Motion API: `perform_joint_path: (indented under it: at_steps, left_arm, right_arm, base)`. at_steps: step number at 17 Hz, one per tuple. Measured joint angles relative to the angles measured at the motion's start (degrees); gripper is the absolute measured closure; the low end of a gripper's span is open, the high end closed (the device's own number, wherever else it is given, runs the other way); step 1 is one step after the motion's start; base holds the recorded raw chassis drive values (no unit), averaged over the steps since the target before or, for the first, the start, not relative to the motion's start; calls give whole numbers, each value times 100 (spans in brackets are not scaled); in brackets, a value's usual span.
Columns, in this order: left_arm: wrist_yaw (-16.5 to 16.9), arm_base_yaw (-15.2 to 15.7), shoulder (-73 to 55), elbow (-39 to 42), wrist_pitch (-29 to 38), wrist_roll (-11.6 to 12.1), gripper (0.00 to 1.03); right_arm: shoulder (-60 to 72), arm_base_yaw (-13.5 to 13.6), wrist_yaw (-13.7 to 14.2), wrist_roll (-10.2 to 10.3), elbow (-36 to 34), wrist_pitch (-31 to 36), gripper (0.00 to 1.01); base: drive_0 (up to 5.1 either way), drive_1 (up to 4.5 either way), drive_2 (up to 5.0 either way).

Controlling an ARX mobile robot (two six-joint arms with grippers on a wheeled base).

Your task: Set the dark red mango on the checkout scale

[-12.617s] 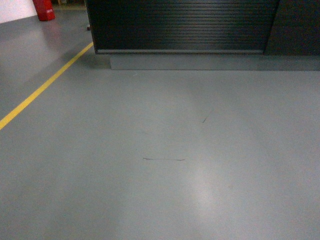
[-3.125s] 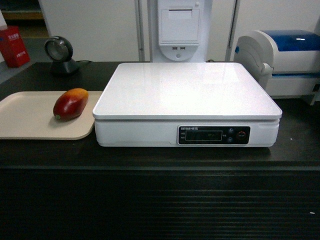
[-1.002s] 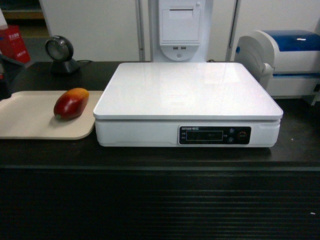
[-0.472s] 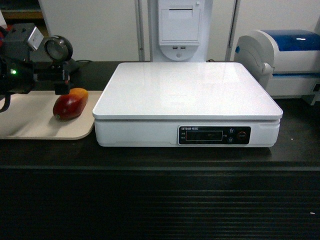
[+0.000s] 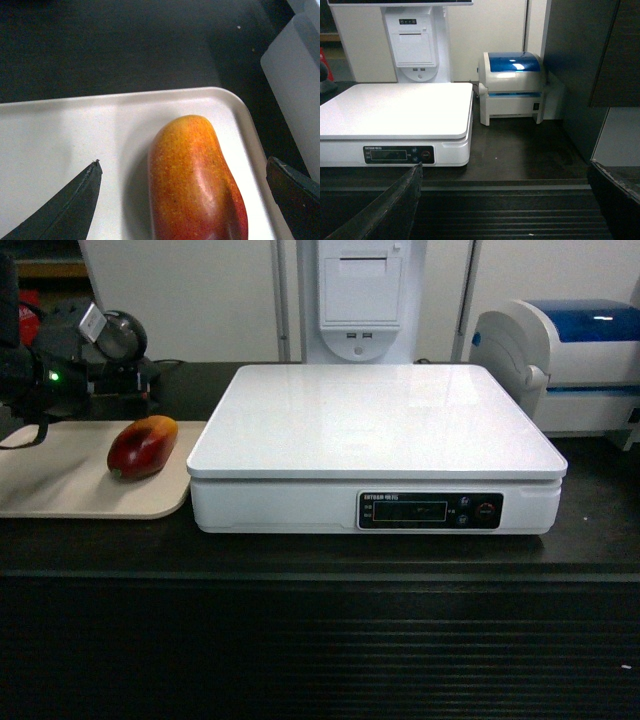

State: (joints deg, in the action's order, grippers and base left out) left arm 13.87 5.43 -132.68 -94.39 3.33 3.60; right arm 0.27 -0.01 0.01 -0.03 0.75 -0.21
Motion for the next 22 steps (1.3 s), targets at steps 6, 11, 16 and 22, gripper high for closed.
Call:
perform_joint_path:
  at_steps: [6, 11, 16, 22]
  left_arm:
    - [-129, -94, -129, -17, -7, 321, 5]
    - [-186, -87, -256, -9, -72, 400, 5]
    - [-160, -94, -520, -9, -166, 439, 5]
    - [-188, -83, -597, -66, 4, 439, 38]
  right_arm:
    - [0, 0, 0, 0, 0, 0, 3]
    - [0, 0, 0, 0, 0, 0, 3]
    - [0, 0, 0, 0, 0, 0, 3]
    - [0, 0, 0, 0, 0, 0, 3]
  base:
    - [0, 0, 0]
    - [0, 0, 0]
    - [0, 0, 0]
    - [0, 0, 0]
